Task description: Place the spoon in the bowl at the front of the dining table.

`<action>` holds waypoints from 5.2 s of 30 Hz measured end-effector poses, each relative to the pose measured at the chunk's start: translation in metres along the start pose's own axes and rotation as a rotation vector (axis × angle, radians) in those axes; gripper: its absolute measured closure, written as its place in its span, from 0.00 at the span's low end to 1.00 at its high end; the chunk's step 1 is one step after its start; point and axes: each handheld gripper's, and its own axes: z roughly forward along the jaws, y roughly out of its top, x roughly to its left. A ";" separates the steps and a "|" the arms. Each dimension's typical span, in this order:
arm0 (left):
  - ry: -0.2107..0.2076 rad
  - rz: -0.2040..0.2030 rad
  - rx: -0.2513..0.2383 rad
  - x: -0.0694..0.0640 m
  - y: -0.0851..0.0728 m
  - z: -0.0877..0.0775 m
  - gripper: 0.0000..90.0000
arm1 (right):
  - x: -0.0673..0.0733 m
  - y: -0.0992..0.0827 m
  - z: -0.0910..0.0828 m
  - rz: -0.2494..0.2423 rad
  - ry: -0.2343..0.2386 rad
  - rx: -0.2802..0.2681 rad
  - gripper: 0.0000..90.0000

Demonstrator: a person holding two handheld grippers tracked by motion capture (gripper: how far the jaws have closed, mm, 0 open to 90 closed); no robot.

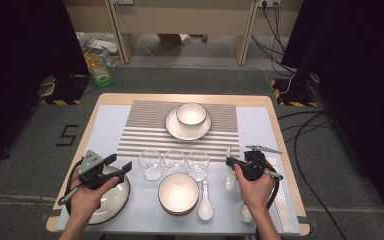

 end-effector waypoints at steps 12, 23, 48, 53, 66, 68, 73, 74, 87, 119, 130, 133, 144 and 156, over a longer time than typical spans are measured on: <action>0.002 0.000 0.008 0.000 -0.001 0.000 0.36 | 0.000 0.007 0.001 -0.001 -0.002 -0.017 0.95; 0.005 -0.003 0.011 0.000 -0.001 -0.001 0.36 | 0.000 0.016 0.002 -0.007 -0.005 -0.032 0.95; 0.011 -0.008 0.020 0.001 -0.001 0.000 0.36 | 0.000 0.033 0.005 -0.008 -0.009 -0.059 0.95; 0.012 -0.012 0.018 0.002 -0.002 0.000 0.36 | 0.000 0.036 0.007 -0.002 -0.012 -0.061 0.95; 0.010 -0.010 0.022 0.002 -0.002 0.000 0.36 | -0.001 0.041 0.010 -0.004 -0.010 -0.068 0.95; 0.012 -0.009 0.023 0.002 -0.002 0.000 0.36 | -0.001 0.043 0.010 0.003 -0.010 -0.070 0.95; 0.010 -0.012 0.018 0.002 -0.001 0.000 0.36 | -0.001 0.046 0.011 0.000 -0.012 -0.072 0.95; 0.009 -0.013 0.018 0.002 -0.001 0.000 0.36 | -0.001 0.046 0.011 -0.003 -0.013 -0.074 0.95; 0.006 -0.011 0.025 0.001 -0.002 0.001 0.36 | -0.002 0.051 0.013 0.003 -0.016 -0.076 0.95; 0.009 -0.017 0.024 0.002 -0.002 0.001 0.36 | -0.002 0.063 0.017 0.004 -0.010 -0.093 0.95; 0.010 -0.018 0.026 0.002 -0.002 0.001 0.35 | 0.000 0.068 0.017 0.004 -0.010 -0.101 0.95; 0.010 -0.019 0.027 0.002 -0.002 0.001 0.36 | 0.000 0.070 0.018 0.000 -0.010 -0.103 0.95; 0.011 -0.020 0.032 0.003 -0.002 0.001 0.36 | 0.000 0.073 0.021 0.002 -0.013 -0.102 0.95; 0.007 -0.021 0.036 0.002 -0.002 0.001 0.36 | 0.000 0.078 0.024 -0.001 -0.007 -0.114 0.95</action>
